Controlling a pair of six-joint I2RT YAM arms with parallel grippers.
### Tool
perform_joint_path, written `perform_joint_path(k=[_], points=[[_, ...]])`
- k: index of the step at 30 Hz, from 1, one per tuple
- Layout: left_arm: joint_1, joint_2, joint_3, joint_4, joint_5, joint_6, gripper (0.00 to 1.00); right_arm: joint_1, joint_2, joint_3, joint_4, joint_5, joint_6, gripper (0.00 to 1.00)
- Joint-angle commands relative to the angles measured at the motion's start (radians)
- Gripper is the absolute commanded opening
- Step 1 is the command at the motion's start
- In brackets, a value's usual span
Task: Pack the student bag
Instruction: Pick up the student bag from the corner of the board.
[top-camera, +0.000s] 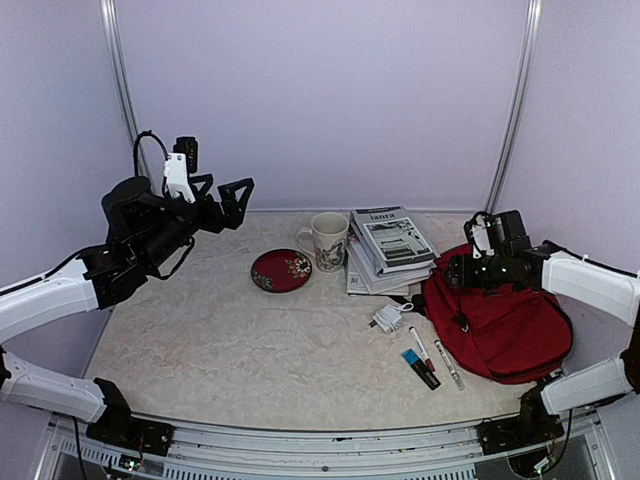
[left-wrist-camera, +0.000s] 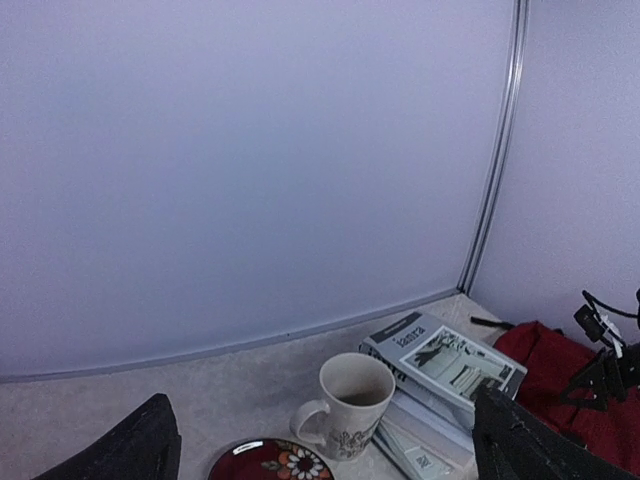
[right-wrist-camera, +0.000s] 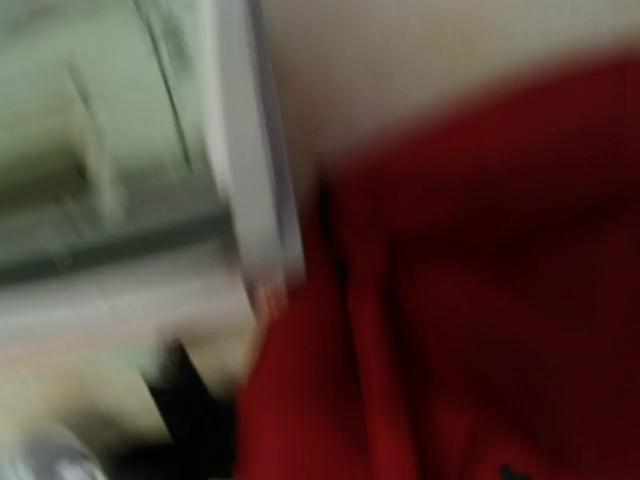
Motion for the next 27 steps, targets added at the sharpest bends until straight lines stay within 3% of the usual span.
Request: perform_joint_path(k=[1,6,9,12,17,20,22,27], points=[[-0.007,0.071,0.003,-0.15,0.049,0.069,0.99,0.049,0.093,-0.013,-0.223,0.093,0.092,0.77],[-0.007,0.083,-0.004,-0.176,0.122,0.125,0.99,0.076,0.108,-0.092,-0.21,0.062,0.164,0.78],[-0.007,0.083,-0.02,-0.178,0.088,0.122,0.99,0.077,0.158,-0.138,-0.142,0.032,0.187,0.75],[-0.005,0.083,-0.021,-0.169,0.077,0.111,0.99,0.079,0.172,-0.176,-0.067,0.055,0.221,0.59],[0.006,0.06,-0.011,-0.17,0.104,0.105,0.99,0.077,0.154,-0.212,-0.033,0.078,0.215,0.42],[0.024,0.034,-0.032,-0.139,0.098,0.104,0.99,0.077,0.163,-0.21,-0.028,0.06,0.21,0.23],[0.053,0.023,-0.033,-0.134,0.122,0.074,0.99,0.077,0.153,-0.209,-0.03,0.086,0.213,0.01],[0.089,-0.005,-0.045,-0.115,0.141,0.032,0.99,0.077,0.12,-0.165,-0.087,0.151,0.194,0.0]])
